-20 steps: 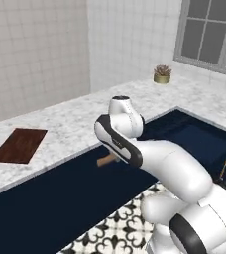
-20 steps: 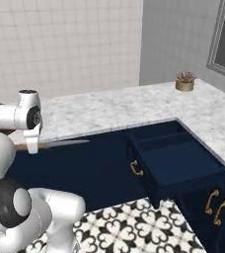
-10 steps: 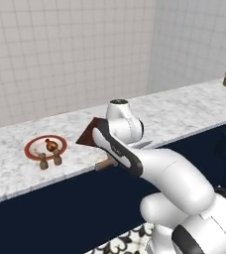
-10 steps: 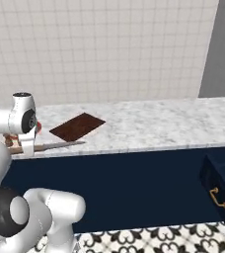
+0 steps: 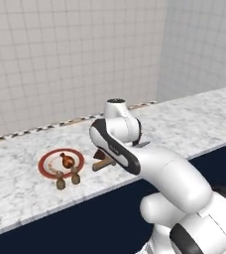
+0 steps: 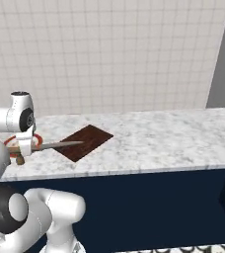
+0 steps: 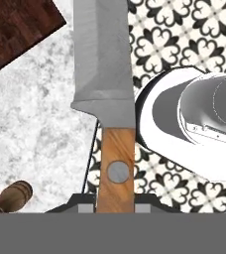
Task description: Pick up the knife from the drawer and place it on the cutting board. Then place the meat from the plate to the cutting board.
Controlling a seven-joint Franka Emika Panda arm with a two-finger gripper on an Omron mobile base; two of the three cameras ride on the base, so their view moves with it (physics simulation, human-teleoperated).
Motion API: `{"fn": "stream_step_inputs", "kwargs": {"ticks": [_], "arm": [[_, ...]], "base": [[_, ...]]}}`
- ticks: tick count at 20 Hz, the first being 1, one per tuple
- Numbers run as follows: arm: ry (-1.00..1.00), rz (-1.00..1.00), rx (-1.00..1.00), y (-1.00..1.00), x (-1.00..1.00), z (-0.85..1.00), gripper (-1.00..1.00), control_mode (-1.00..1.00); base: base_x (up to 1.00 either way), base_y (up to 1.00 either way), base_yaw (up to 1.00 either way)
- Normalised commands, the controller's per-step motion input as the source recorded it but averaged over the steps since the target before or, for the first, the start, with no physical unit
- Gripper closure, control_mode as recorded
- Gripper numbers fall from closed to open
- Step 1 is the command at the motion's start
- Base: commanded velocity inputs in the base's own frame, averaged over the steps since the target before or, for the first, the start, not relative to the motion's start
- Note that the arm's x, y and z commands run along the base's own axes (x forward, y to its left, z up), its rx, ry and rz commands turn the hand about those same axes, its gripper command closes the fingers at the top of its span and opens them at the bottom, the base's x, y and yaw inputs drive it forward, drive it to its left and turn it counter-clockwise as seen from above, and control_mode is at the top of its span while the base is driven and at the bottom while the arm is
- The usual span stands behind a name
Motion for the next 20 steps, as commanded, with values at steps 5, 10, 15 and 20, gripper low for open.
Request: {"fn": "stream_step_inputs", "kwargs": {"ticks": [5,10,15,20], "arm": [[0.00,0.00,0.00,0.00,0.00,0.00,1.00,1.00],[0.00,0.00,0.00,0.00,0.00,0.00,1.00,1.00],[0.00,0.00,0.00,0.00,0.00,0.00,1.00,1.00],[0.00,0.00,0.00,0.00,0.00,0.00,1.00,1.00]], "base": [[0.04,0.50,0.27],[0.09,0.20,0.37],[0.32,0.00,0.15],[0.37,0.00,0.10]]}}
